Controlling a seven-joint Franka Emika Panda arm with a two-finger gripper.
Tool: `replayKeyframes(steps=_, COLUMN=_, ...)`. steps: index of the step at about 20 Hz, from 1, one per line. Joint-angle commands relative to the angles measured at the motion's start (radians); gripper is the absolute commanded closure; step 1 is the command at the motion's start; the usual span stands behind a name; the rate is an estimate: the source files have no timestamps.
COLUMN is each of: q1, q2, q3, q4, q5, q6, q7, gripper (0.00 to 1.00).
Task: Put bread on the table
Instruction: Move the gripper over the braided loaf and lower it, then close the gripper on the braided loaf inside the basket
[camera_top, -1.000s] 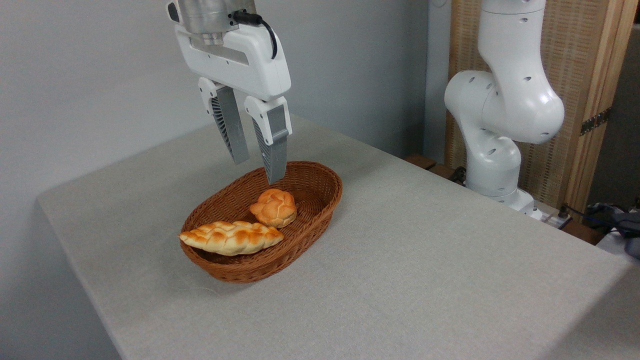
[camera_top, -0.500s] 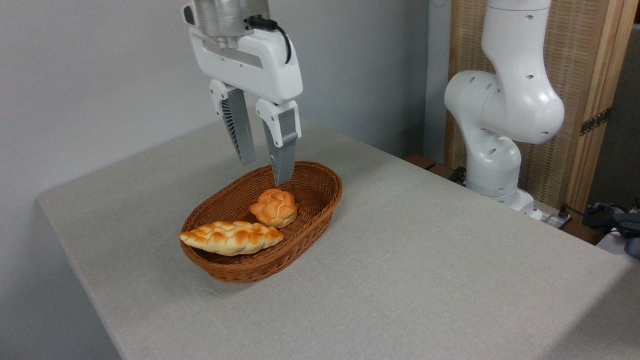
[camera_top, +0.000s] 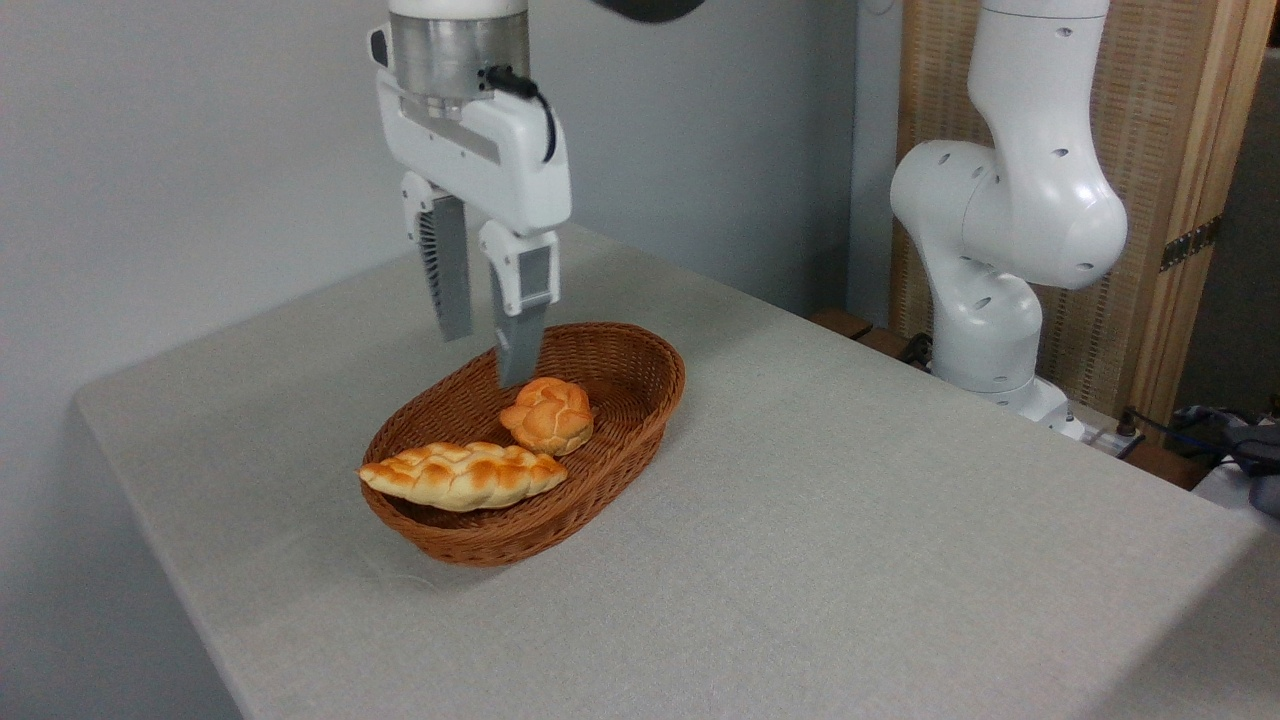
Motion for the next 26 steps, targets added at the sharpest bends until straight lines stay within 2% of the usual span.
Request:
replayKeyframes(steps=1, q1=-0.002, q2=-0.007, q3=-0.031, q4=-0.075, q5=-0.054, q6=0.135, q7=-0.004, gripper=0.0)
replayKeyframes(steps=10, q1=-0.002, q2=0.035, q3=-0.123, q4=-0.197, q5=-0.046, q6=0.34, q7=0.001, gripper=0.0)
replayKeyframes(steps=12, q1=-0.003, q2=0.039, q3=-0.124, q4=-0.216, q5=-0.04, q6=0.35, q7=0.022, gripper=0.0)
replayKeyframes(steps=16, q1=0.0, q2=0.041, q3=-0.123, q4=-0.258, q5=-0.042, q6=0.35, q7=0.24, gripper=0.0)
replayKeyframes(steps=20, q1=0.0, q2=0.053, q3=-0.123, q4=-0.263, q5=-0.036, q6=0.354, q7=0.256, gripper=0.0)
replayKeyframes(steps=23, q1=0.001, q2=0.062, q3=-0.121, q4=-0.263, q5=-0.002, q6=0.368, q7=0.254, gripper=0.0)
replayKeyframes(steps=26, q1=0.001, q2=0.078, q3=-0.121, q4=-0.264, q5=0.004, q6=0.4, q7=0.254, gripper=0.0)
